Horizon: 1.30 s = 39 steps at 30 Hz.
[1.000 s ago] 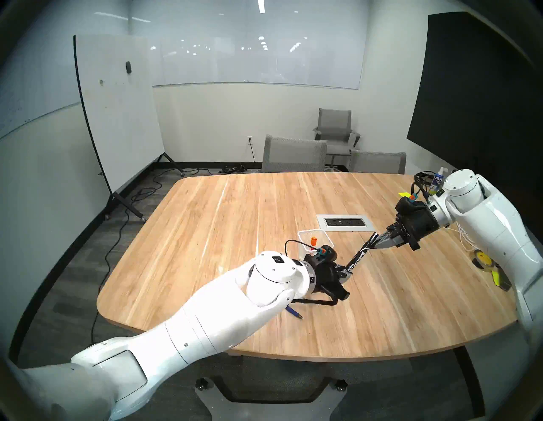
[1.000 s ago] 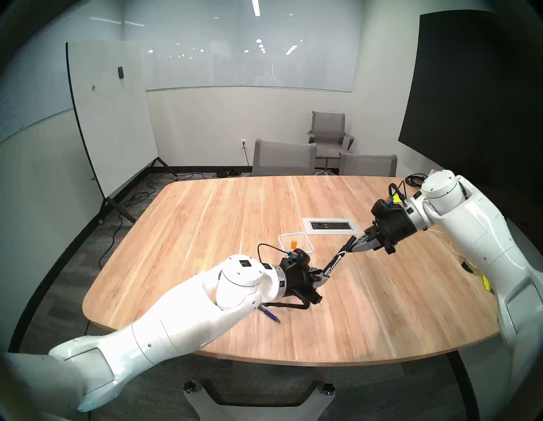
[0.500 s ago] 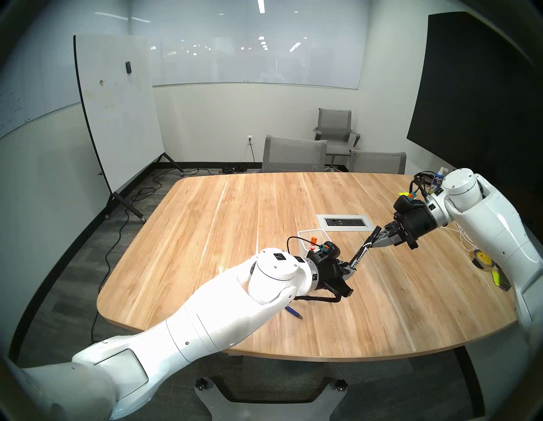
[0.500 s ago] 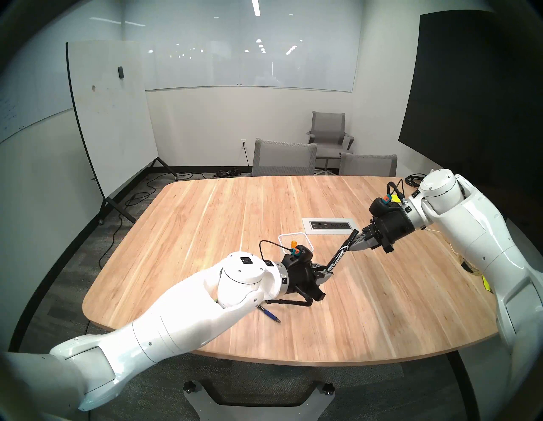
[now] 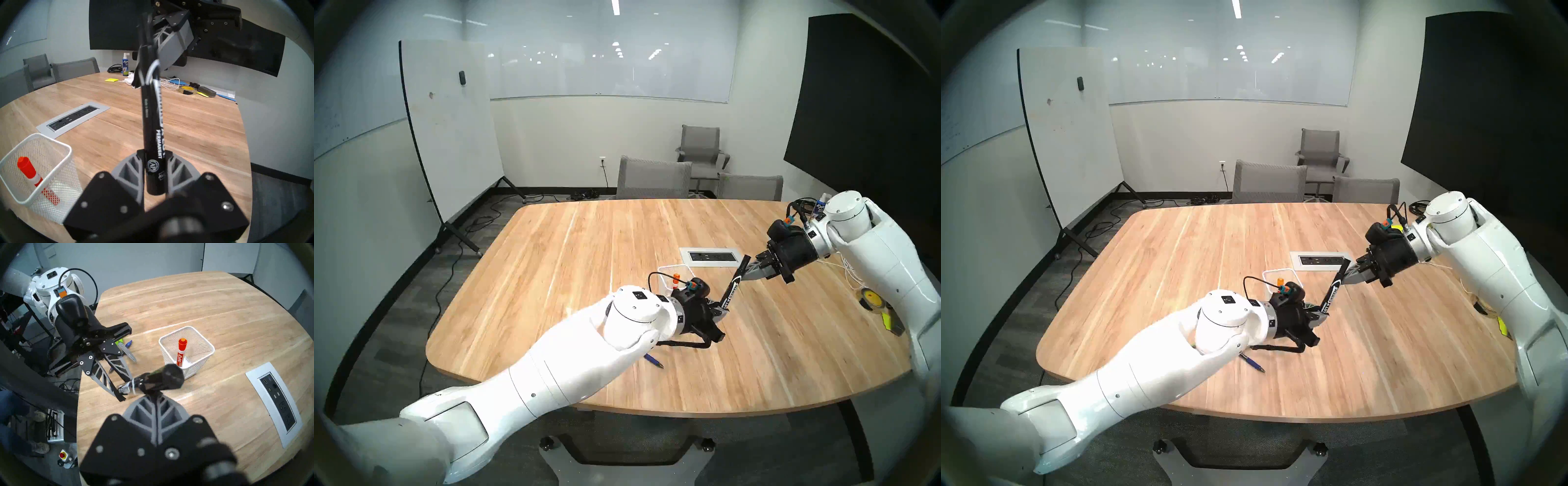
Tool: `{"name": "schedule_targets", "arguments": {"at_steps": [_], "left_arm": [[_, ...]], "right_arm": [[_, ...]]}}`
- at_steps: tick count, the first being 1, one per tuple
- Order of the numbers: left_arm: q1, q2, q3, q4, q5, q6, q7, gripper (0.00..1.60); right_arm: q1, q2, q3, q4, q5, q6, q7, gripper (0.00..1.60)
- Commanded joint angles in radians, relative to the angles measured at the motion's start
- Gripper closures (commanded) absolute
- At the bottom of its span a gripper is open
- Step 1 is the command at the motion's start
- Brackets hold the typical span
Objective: Place the pen, the marker, and the scissors into the pen holder
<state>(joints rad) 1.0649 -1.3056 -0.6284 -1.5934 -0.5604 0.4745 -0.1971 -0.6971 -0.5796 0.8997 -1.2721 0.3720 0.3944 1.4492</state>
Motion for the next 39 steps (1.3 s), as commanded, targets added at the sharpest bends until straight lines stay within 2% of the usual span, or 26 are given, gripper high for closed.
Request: {"name": "schedule_targets", "arguments": {"at_steps": [1, 13, 27, 39], "left_arm": [[-0.020, -0.031, 0.002, -0.006, 0.003, -0.018, -0.006, 1.60], [-0.034, -0.050, 0.005, 0.035, 0.004, -0.040, -0.019, 1.60], [-0.059, -0.092, 0.000, 0.098, 0.002, -0.058, -0.028, 1.60], [-0.061, -0.100, -0.008, 0.108, 0.003, -0.072, -0.018, 1.60]], "right_arm": [[0.016, 0.011, 0.013, -0.025, 0.039, 0.017, 0.034, 1.60], [0.012, 0.026, 0.003, -0.044, 0.070, 0.035, 0.034, 1.60], [0.003, 0.053, -0.004, -0.109, 0.110, 0.065, 0.010, 1.60], [0.008, 0.056, -0.021, -0.096, 0.125, 0.066, -0.002, 1.60]]}}
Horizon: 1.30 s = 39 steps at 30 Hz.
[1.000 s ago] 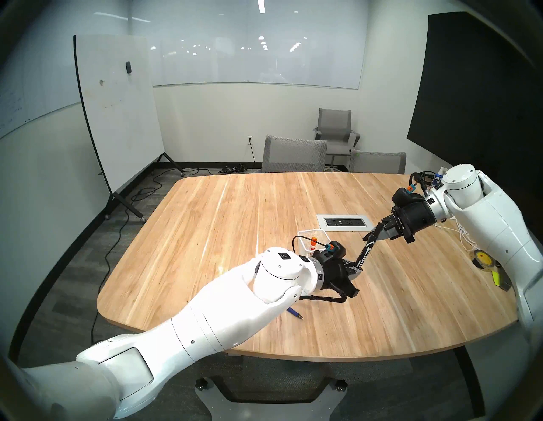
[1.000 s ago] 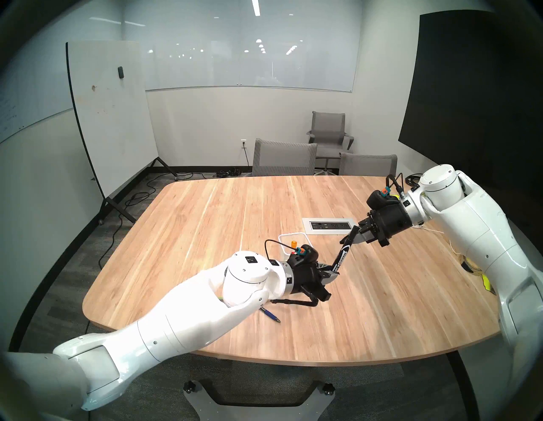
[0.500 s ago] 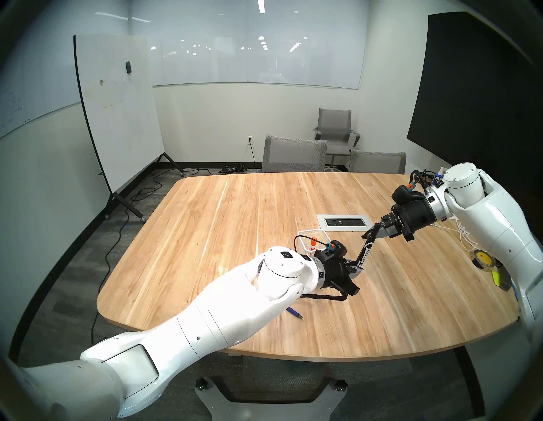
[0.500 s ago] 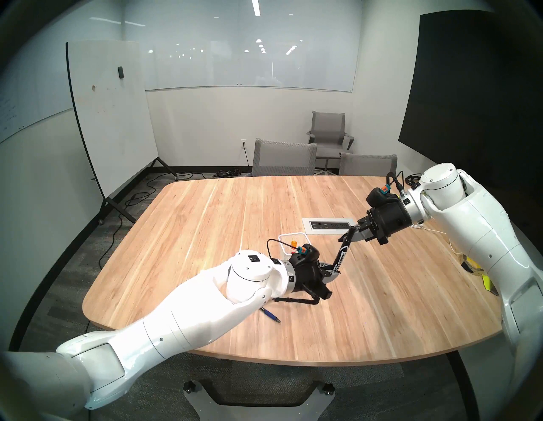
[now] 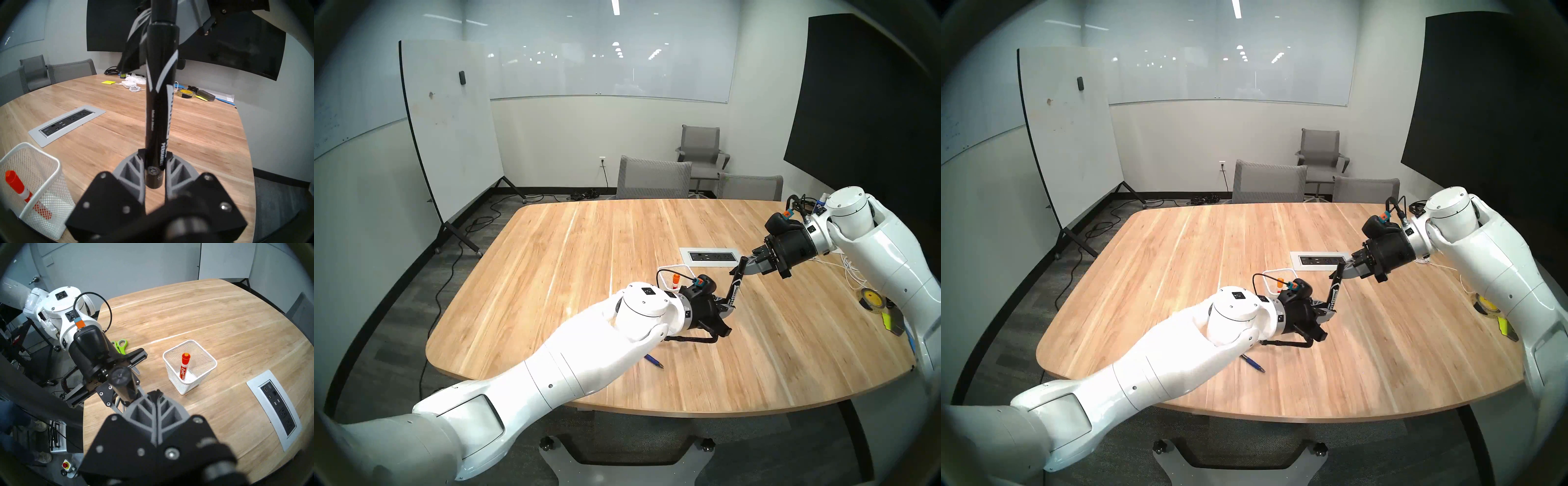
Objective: Place the pen, the marker, and the scissors into the pen holder
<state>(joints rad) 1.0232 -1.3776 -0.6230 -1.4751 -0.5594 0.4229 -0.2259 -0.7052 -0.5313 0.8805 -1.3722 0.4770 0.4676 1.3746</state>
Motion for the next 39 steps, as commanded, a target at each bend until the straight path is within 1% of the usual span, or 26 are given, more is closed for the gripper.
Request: {"name": "schedule_targets", "arguments": {"at_steps": [1, 4, 13, 18, 21, 25, 26, 27, 28, 29, 30, 31, 32, 34, 35, 37, 38, 39], "left_arm": [[-0.019, -0.028, -0.014, -0.010, 0.002, -0.022, 0.012, 1.60], [-0.013, -0.016, -0.017, -0.025, -0.001, -0.022, 0.016, 1.60], [0.038, 0.041, -0.026, -0.124, -0.012, 0.001, 0.050, 1.60], [0.061, 0.067, -0.031, -0.165, -0.016, 0.007, 0.072, 1.60], [0.077, 0.083, -0.037, -0.188, -0.019, 0.008, 0.086, 1.60], [0.100, 0.110, -0.045, -0.215, -0.025, 0.004, 0.097, 1.60], [0.100, 0.110, -0.045, -0.215, -0.025, 0.004, 0.097, 1.60], [0.115, 0.128, -0.051, -0.232, -0.028, 0.000, 0.105, 1.60], [0.123, 0.136, -0.054, -0.240, -0.030, -0.002, 0.109, 1.60], [0.131, 0.145, -0.057, -0.249, -0.031, -0.004, 0.112, 1.60], [0.138, 0.152, -0.059, -0.258, -0.033, -0.007, 0.116, 1.60], [0.147, 0.160, -0.062, -0.268, -0.034, -0.010, 0.120, 1.60], [0.156, 0.168, -0.065, -0.277, -0.035, -0.012, 0.124, 1.60], [0.169, 0.180, -0.067, -0.291, -0.037, -0.017, 0.130, 1.60], [0.174, 0.184, -0.068, -0.295, -0.038, -0.020, 0.132, 1.60], [0.184, 0.188, -0.069, -0.302, -0.039, -0.026, 0.138, 1.60], [0.187, 0.190, -0.069, -0.304, -0.039, -0.028, 0.140, 1.60], [0.189, 0.190, -0.068, -0.305, -0.039, -0.033, 0.140, 1.60]], "right_arm": [[0.018, 0.008, -0.002, 0.008, 0.021, -0.007, 0.073, 1.60], [0.025, 0.007, -0.005, 0.022, 0.020, -0.009, 0.073, 1.60], [0.061, -0.019, -0.026, 0.112, -0.007, -0.035, 0.074, 1.60], [0.072, -0.022, -0.031, 0.132, -0.011, -0.044, 0.084, 1.60], [0.073, -0.012, -0.030, 0.128, -0.008, -0.046, 0.094, 1.60], [0.045, 0.037, -0.021, 0.066, 0.008, -0.051, 0.104, 1.60], [0.045, 0.037, -0.021, 0.066, 0.008, -0.051, 0.104, 1.60], [0.039, 0.055, -0.017, 0.050, 0.015, -0.054, 0.109, 1.55], [0.036, 0.063, -0.016, 0.044, 0.019, -0.055, 0.109, 1.37], [0.035, 0.070, -0.014, 0.039, 0.023, -0.056, 0.109, 1.37], [0.033, 0.077, -0.012, 0.033, 0.027, -0.057, 0.109, 1.22], [0.033, 0.081, -0.011, 0.030, 0.029, -0.059, 0.109, 1.17], [0.031, 0.087, -0.010, 0.026, 0.034, -0.060, 0.109, 1.09], [0.030, 0.095, -0.008, 0.020, 0.042, -0.062, 0.109, 0.97], [0.029, 0.099, -0.006, 0.017, 0.048, -0.063, 0.109, 0.93], [0.027, 0.107, -0.005, 0.008, 0.063, -0.062, 0.109, 0.77], [0.026, 0.110, -0.005, 0.004, 0.067, -0.062, 0.109, 0.23], [0.027, 0.113, -0.007, 0.002, 0.076, -0.062, 0.109, 0.10]]}}
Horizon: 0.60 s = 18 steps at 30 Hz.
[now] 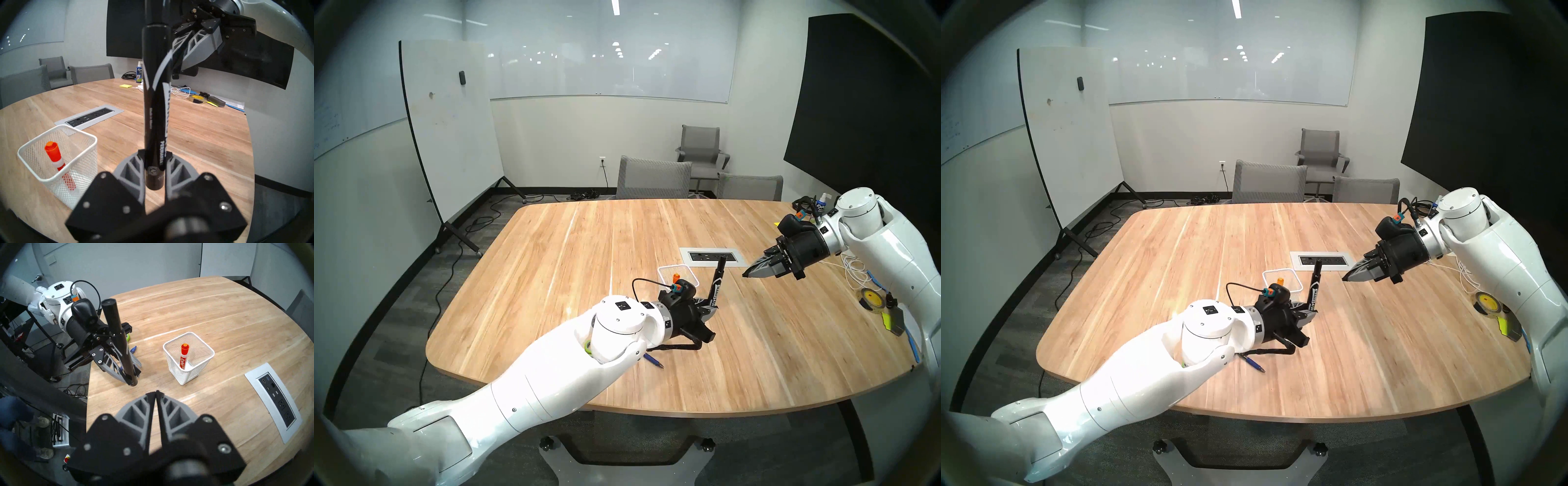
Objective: Place the pen, the marker, and the scissors into the pen holder
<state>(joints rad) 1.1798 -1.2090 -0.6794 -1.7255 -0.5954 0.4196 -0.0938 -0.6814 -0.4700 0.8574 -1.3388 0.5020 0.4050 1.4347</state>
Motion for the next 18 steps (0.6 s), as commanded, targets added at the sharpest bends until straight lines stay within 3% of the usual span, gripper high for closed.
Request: {"name": "schedule_targets", "arguments": {"at_steps": [1, 18], "left_arm": [[0.035, 0.021, -0.010, -0.055, -0.003, -0.034, 0.009, 1.60], [0.009, -0.011, 0.016, -0.025, 0.006, -0.057, -0.003, 1.60]], "right_arm": [[0.004, 0.053, 0.014, -0.033, 0.057, 0.002, 0.049, 0.00], [0.012, 0.071, -0.014, -0.081, 0.131, 0.030, 0.049, 0.00]]}}
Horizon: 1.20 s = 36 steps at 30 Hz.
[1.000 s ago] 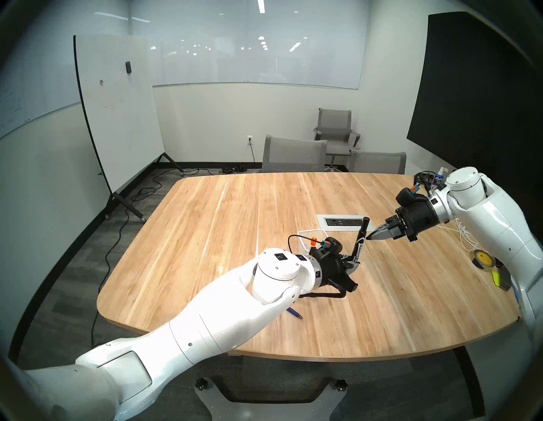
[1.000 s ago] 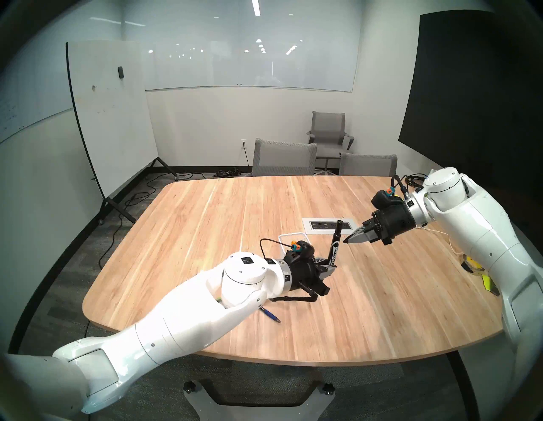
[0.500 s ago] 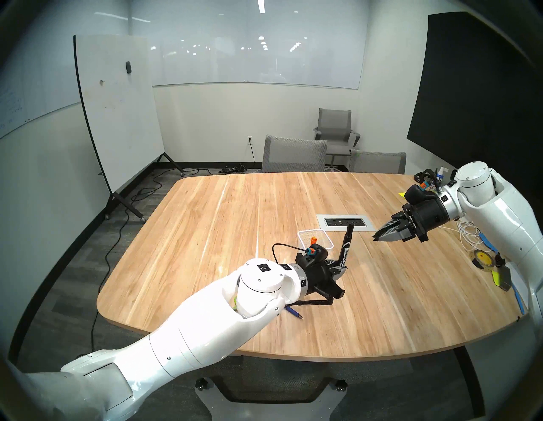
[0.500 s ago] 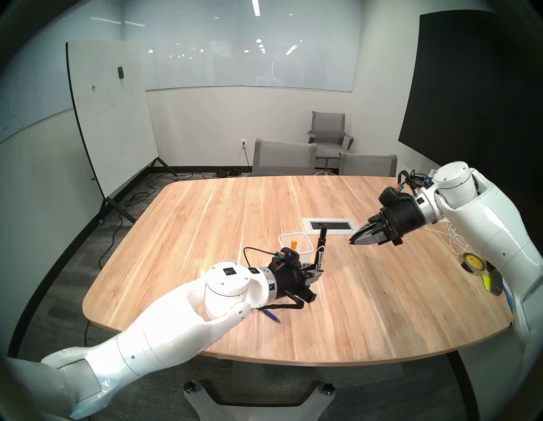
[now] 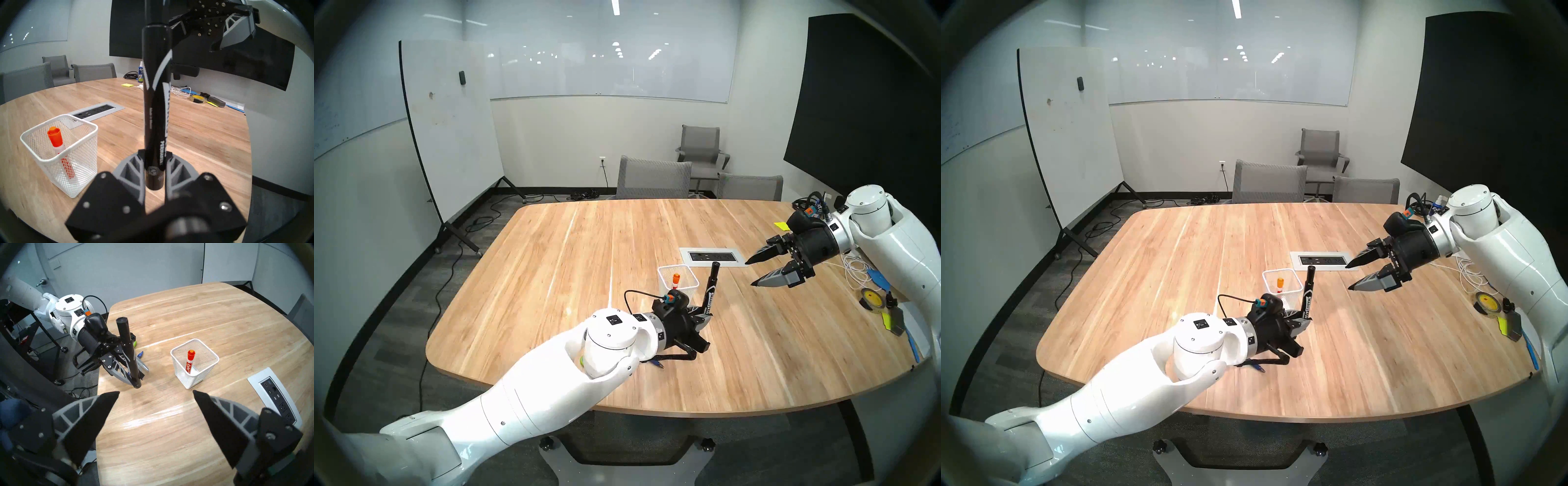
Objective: Place the pen, the marker, and the scissors into the pen holder
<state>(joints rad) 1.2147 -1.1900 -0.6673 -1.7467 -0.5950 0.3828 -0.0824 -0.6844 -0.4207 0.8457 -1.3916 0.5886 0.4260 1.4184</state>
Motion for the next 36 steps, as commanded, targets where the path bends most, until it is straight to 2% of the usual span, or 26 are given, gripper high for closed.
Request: {"name": "schedule_targets", "arguments": {"at_steps": [1, 36], "left_arm": [[-0.028, -0.032, 0.005, -0.001, 0.006, -0.021, -0.017, 1.60], [-0.132, -0.132, 0.046, 0.127, 0.011, -0.023, -0.135, 1.60]], "right_arm": [[0.015, 0.023, -0.003, -0.032, 0.048, 0.011, 0.065, 0.00], [0.040, 0.030, -0.058, -0.094, 0.108, 0.038, 0.053, 0.00]]}}
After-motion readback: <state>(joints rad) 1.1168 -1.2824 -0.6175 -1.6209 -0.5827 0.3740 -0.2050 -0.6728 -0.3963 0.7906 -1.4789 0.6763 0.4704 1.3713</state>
